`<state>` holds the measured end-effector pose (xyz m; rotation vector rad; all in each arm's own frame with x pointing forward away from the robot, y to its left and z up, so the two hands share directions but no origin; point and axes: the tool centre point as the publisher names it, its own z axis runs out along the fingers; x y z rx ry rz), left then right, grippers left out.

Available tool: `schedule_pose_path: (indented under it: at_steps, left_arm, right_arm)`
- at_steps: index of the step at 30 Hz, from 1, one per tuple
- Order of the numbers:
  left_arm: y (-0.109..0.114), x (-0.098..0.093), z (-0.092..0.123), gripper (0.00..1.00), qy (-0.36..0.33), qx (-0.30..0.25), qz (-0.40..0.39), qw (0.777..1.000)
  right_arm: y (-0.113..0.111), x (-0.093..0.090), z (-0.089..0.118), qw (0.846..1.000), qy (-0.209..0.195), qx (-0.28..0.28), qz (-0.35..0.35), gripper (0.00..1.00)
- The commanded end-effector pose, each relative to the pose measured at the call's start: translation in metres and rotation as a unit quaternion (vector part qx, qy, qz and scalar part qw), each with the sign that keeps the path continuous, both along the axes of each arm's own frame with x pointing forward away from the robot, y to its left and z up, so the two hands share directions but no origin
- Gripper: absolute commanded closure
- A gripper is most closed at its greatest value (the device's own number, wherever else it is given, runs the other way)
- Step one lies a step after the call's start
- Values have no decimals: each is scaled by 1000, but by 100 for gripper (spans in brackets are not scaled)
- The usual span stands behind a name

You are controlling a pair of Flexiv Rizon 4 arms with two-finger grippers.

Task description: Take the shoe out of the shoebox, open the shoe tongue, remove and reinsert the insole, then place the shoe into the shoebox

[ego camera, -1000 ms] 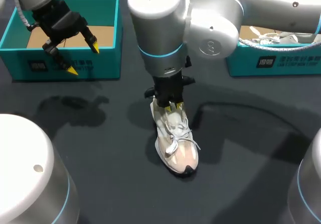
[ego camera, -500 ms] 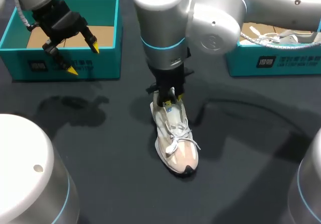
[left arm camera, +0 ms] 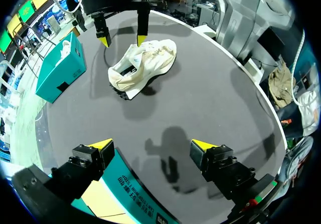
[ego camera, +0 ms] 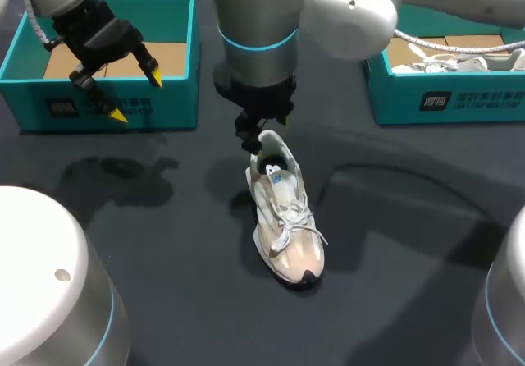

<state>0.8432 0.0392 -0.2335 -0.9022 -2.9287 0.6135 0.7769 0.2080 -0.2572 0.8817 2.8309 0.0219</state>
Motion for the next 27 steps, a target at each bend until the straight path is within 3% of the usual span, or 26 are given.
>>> schedule_pose_path:
  at_steps: [1, 5, 16, 27]
  left_arm:
    - [0, 0, 0, 0, -1, 1, 0, 1000]
    - [0, 0, 0, 0, -1, 1, 0, 1000]
    - [0, 0, 0, 0, -1, 1, 0, 1000]
    - [0, 0, 0, 0, -1, 1, 0, 1000]
  right_arm:
    - [-5, 0, -4, 948, -10, 57, 312, 0]
    - [-5, 0, -4, 948, -10, 57, 312, 0]
    - [5, 45, -16, 908, 12, -22, 419, 0]
    - [-2, 64, -41, 899, 25, -24, 437, 0]
